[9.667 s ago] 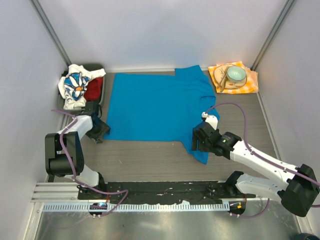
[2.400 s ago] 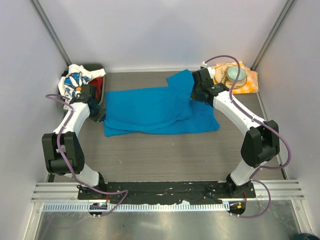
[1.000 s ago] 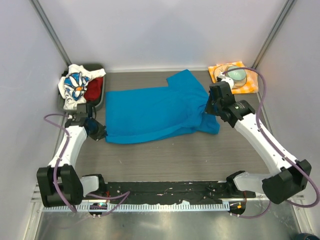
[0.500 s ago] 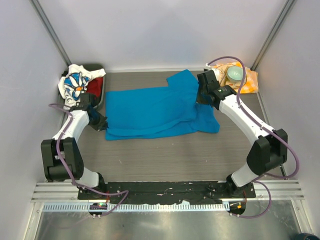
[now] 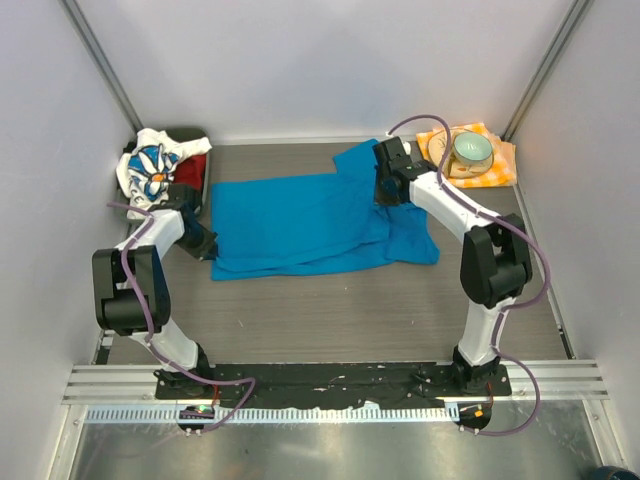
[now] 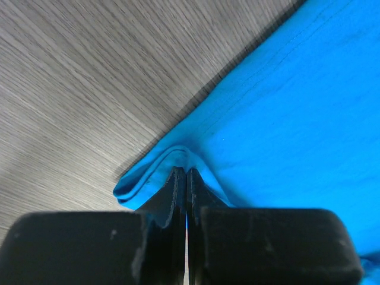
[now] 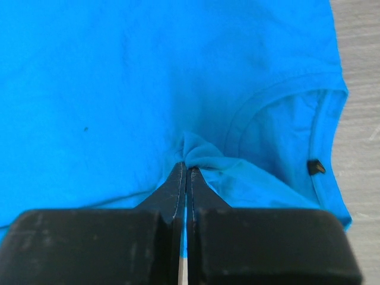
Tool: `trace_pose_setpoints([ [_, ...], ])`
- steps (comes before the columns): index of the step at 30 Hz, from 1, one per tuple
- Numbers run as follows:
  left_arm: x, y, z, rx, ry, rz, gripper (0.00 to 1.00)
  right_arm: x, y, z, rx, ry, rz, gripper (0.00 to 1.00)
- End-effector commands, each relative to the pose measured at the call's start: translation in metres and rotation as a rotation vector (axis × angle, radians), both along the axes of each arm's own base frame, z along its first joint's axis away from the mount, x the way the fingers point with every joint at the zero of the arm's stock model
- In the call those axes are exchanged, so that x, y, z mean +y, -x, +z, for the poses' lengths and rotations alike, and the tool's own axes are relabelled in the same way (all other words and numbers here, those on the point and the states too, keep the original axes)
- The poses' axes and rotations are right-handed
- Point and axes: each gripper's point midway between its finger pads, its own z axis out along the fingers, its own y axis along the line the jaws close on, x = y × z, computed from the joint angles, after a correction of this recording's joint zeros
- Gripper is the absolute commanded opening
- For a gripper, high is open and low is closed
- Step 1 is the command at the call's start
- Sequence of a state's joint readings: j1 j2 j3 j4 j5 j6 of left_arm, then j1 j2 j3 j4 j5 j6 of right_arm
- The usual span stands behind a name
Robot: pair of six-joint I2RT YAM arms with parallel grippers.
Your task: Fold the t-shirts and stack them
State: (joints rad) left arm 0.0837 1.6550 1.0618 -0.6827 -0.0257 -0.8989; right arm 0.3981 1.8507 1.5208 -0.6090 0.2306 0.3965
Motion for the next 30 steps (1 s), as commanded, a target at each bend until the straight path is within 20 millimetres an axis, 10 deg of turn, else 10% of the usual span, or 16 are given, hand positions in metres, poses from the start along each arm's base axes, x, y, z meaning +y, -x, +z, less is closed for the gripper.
trace_pose_setpoints([
  [1, 0.006, -0.022, 0.01, -0.068, -0.015, 0.036, 0.0, 0.012, -0.032, 0.015, -0.068, -0.048, 0.014, 0.01],
  [30, 0.01, -0.021, 0.013, -0.074, -0.036, 0.035, 0.0, 0.046, -0.08, -0.011, -0.039, -0.107, 0.08, 0.01],
])
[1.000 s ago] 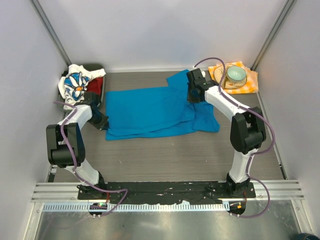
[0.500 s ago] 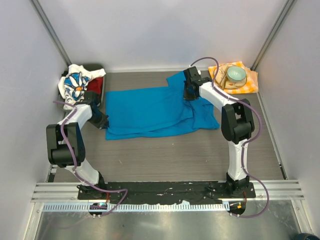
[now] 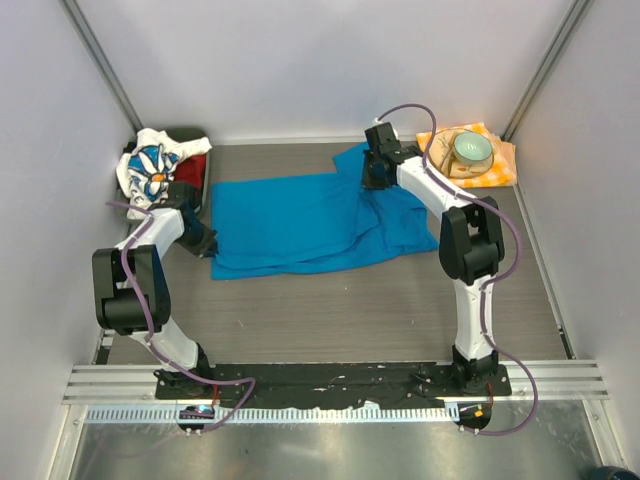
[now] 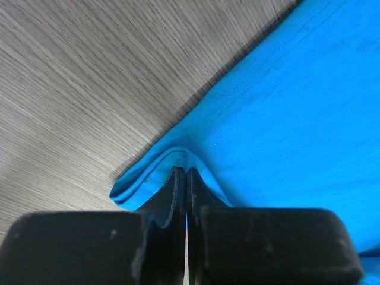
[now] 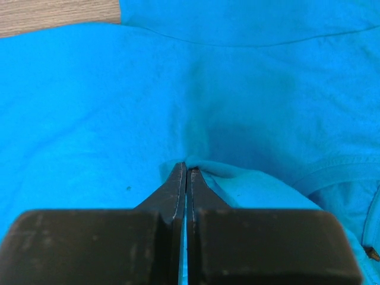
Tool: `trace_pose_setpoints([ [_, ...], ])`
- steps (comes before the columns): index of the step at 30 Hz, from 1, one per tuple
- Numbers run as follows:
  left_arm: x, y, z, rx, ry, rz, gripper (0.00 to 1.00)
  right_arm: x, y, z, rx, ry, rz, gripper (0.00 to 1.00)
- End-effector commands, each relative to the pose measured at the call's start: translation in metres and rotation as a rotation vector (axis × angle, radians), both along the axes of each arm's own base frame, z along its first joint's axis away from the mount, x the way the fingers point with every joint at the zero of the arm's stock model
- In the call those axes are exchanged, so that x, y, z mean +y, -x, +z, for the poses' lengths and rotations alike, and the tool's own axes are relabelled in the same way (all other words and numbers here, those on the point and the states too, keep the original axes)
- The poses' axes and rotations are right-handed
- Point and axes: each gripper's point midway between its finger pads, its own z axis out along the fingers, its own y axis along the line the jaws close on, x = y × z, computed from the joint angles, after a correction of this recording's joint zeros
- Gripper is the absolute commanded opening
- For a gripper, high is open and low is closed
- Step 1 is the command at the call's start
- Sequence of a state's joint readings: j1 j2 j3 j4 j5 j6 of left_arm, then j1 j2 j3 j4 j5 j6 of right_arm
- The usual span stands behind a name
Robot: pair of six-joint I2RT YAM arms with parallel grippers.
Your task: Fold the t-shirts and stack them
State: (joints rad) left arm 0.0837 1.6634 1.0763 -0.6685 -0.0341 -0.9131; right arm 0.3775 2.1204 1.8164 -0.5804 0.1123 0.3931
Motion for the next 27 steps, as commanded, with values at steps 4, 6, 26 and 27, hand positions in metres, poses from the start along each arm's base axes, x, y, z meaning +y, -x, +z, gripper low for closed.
trace_pose_setpoints([
  [4, 0.011, -0.011, 0.011, -0.047, -0.044, 0.025, 0.0, 0.01, -0.02, 0.0, -0.024, -0.003, 0.031, 0.37],
  [6, 0.013, -0.011, 0.015, -0.055, -0.052, 0.033, 0.07, 0.007, -0.023, 0.006, -0.042, 0.009, 0.02, 0.65],
  [26, 0.0, 0.0, 0.069, -0.227, -0.002, 0.003, 0.95, -0.018, 0.062, 0.021, -0.024, -0.068, -0.05, 0.78],
  [27, -0.001, 0.001, 0.068, -0.226, -0.001, -0.001, 0.95, -0.013, 0.064, 0.015, -0.008, -0.082, -0.038, 0.71],
])
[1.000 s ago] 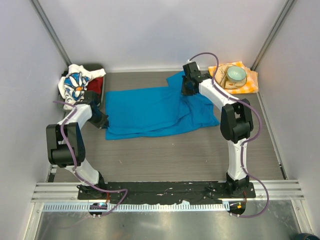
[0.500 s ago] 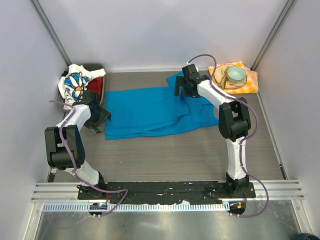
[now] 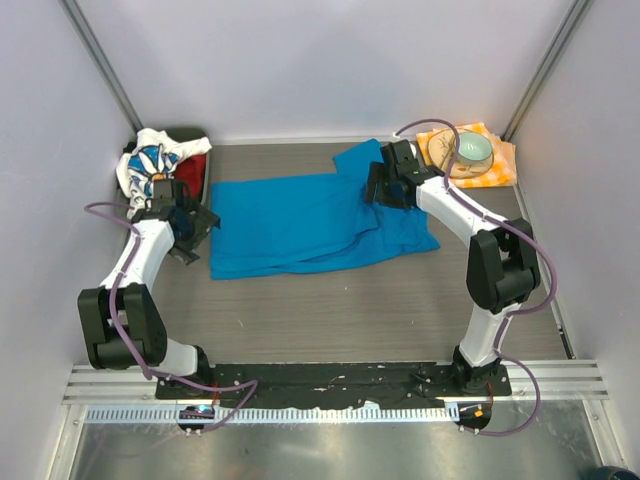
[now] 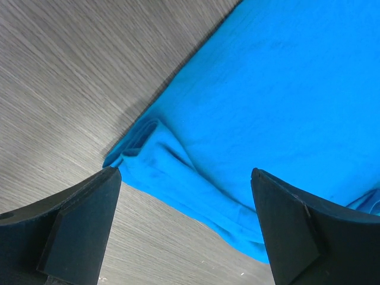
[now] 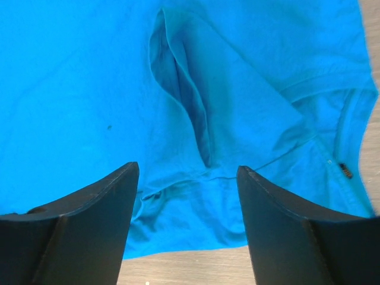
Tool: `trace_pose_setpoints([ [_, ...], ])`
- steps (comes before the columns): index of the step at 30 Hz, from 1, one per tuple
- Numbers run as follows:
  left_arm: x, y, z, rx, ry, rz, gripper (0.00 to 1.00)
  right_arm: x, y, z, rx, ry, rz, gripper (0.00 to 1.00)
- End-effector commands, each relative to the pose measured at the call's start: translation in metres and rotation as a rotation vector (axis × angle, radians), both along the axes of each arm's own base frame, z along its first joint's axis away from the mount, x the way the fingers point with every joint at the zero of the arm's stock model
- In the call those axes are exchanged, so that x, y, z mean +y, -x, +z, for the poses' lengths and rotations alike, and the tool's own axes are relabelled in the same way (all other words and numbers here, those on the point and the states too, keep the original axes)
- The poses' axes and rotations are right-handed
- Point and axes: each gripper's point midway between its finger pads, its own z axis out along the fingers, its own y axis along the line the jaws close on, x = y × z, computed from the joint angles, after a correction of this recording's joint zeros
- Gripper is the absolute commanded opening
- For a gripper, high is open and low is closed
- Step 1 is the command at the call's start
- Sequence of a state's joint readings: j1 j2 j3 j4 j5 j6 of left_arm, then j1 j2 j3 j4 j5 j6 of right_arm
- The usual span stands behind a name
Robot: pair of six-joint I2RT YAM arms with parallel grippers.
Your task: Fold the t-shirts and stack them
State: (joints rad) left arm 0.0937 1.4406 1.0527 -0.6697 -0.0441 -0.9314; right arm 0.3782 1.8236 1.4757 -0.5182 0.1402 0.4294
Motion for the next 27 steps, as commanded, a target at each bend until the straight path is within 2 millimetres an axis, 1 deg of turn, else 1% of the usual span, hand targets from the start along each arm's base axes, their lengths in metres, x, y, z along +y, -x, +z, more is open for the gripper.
trace_pose_setpoints([
  [1, -0.006, 0.003, 0.006, -0.028, 0.015, -0.037, 0.95, 0.018, 0.0, -0.008, 0.006, -0.08, 0.012, 0.68],
  [2, -0.006, 0.003, 0.005, -0.028, 0.018, -0.041, 0.95, 0.019, 0.0, -0.01, 0.009, -0.085, 0.014, 0.65],
  [7, -0.007, 0.003, 0.005, -0.026, 0.017, -0.049, 0.95, 0.026, -0.005, -0.024, 0.031, -0.105, 0.02, 0.64],
  [9, -0.007, 0.003, 0.005, -0.028, 0.016, -0.05, 0.95, 0.03, -0.005, -0.027, 0.036, -0.113, 0.023, 0.63],
  [12, -0.007, 0.002, 0.004, -0.023, 0.016, -0.05, 0.94, 0.032, -0.004, -0.037, 0.055, -0.111, 0.029, 0.62],
  [14, -0.006, 0.003, 0.004, -0.02, 0.015, -0.051, 0.94, 0.033, -0.004, -0.041, 0.062, -0.106, 0.03, 0.59],
  [16, -0.006, 0.003, 0.004, -0.019, 0.013, -0.051, 0.94, 0.031, -0.003, -0.047, 0.07, -0.098, 0.028, 0.56],
  [21, -0.006, 0.002, 0.003, -0.019, 0.011, -0.052, 0.94, 0.031, -0.004, -0.05, 0.072, -0.09, 0.027, 0.52],
  [26, -0.005, 0.003, 0.0, -0.01, 0.008, -0.051, 0.94, 0.03, -0.003, -0.056, 0.082, -0.08, 0.027, 0.5],
  [27, -0.005, 0.003, 0.0, -0.01, 0.008, -0.051, 0.94, 0.027, -0.003, -0.058, 0.084, -0.068, 0.023, 0.5],
])
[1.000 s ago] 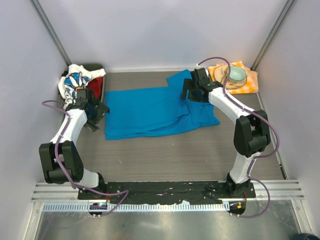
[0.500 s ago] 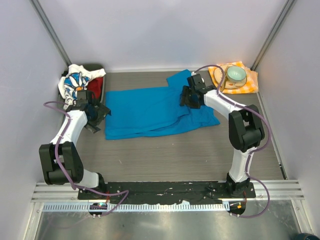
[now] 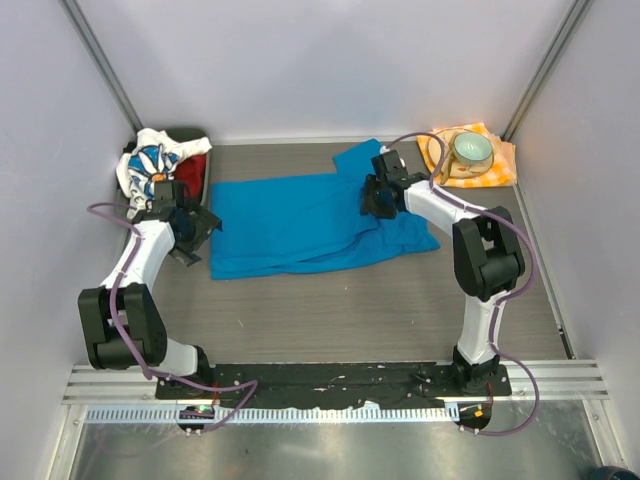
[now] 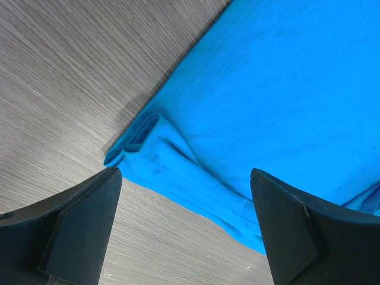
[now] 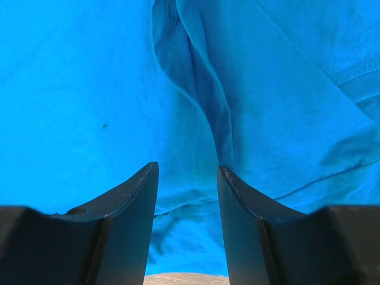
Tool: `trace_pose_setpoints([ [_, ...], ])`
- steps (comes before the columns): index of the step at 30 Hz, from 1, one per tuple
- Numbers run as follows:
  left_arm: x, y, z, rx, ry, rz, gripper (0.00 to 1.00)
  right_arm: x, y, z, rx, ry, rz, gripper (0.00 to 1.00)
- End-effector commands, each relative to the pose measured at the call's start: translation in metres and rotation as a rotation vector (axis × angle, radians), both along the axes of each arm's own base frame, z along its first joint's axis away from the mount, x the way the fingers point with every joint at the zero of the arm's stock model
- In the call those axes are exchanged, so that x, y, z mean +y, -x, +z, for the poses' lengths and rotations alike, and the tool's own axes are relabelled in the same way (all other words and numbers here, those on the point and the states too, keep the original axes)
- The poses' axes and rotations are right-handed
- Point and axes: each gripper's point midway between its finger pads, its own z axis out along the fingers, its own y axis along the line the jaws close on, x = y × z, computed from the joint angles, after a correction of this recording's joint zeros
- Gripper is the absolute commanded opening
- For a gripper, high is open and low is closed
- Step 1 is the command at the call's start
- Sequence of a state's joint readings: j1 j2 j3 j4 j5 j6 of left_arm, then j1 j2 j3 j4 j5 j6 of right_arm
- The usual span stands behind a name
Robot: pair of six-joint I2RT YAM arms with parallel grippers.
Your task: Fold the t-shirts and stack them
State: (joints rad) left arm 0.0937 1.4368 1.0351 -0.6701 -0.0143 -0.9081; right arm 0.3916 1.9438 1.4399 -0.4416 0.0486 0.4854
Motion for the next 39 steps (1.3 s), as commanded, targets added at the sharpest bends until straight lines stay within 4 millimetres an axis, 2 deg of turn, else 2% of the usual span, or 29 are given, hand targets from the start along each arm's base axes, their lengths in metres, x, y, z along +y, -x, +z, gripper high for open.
trace_pose_setpoints([
  [1, 0.0, -0.003, 0.005, -0.026, -0.01, -0.017, 0.94, 0.002, -0.006, -0.001, -0.026, 0.009, -0.001, 0.5],
  [6, 0.0, -0.004, 0.003, -0.023, -0.005, -0.019, 0.94, -0.005, -0.006, -0.005, -0.025, 0.042, -0.009, 0.5],
  [17, 0.0, -0.002, -0.001, -0.012, -0.007, -0.021, 0.94, -0.005, -0.002, -0.019, 0.003, 0.047, -0.005, 0.47],
  [21, 0.0, -0.002, 0.0, -0.014, -0.007, -0.021, 0.94, -0.004, -0.002, -0.021, 0.008, 0.042, -0.006, 0.33],
  [22, 0.0, -0.002, -0.001, -0.012, -0.011, -0.021, 0.94, -0.003, -0.002, -0.02, 0.006, 0.038, -0.004, 0.21],
  [23, 0.0, -0.002, 0.0, -0.015, -0.011, -0.021, 0.94, -0.003, -0.003, -0.019, 0.004, 0.035, -0.009, 0.14],
  [24, 0.0, -0.003, -0.001, -0.015, -0.011, -0.023, 0.94, -0.001, -0.004, -0.018, 0.001, 0.032, -0.005, 0.01],
  [25, 0.0, -0.003, -0.002, -0.012, -0.011, -0.023, 0.94, 0.0, -0.004, -0.016, -0.002, 0.032, -0.005, 0.01],
  [29, 0.0, -0.002, -0.005, -0.003, -0.006, -0.021, 0.94, 0.012, -0.013, -0.001, -0.034, 0.021, 0.013, 0.01],
  [31, 0.0, -0.003, -0.004, -0.008, -0.005, -0.022, 0.94, 0.02, -0.015, 0.0, -0.031, 0.031, 0.031, 0.01],
  [32, 0.0, -0.004, -0.003, -0.011, -0.006, -0.022, 0.94, 0.027, -0.022, 0.01, -0.054, 0.022, 0.038, 0.01],
  [34, 0.0, -0.003, -0.003, -0.011, -0.008, -0.021, 0.94, 0.038, -0.023, 0.009, -0.05, 0.026, 0.061, 0.01],
  [36, 0.001, -0.003, -0.003, -0.007, -0.011, -0.023, 0.94, 0.05, -0.031, 0.018, -0.069, 0.017, 0.073, 0.01],
  [37, 0.001, -0.003, -0.003, -0.009, -0.013, -0.023, 0.94, 0.057, -0.031, 0.012, -0.063, 0.021, 0.086, 0.01],
  [38, 0.001, -0.003, -0.004, -0.006, -0.013, -0.023, 0.94, 0.064, -0.036, 0.021, -0.083, 0.011, 0.094, 0.01],
  [39, 0.001, -0.003, -0.003, -0.01, -0.013, -0.023, 0.94, 0.068, -0.037, 0.02, -0.08, 0.013, 0.101, 0.01],
])
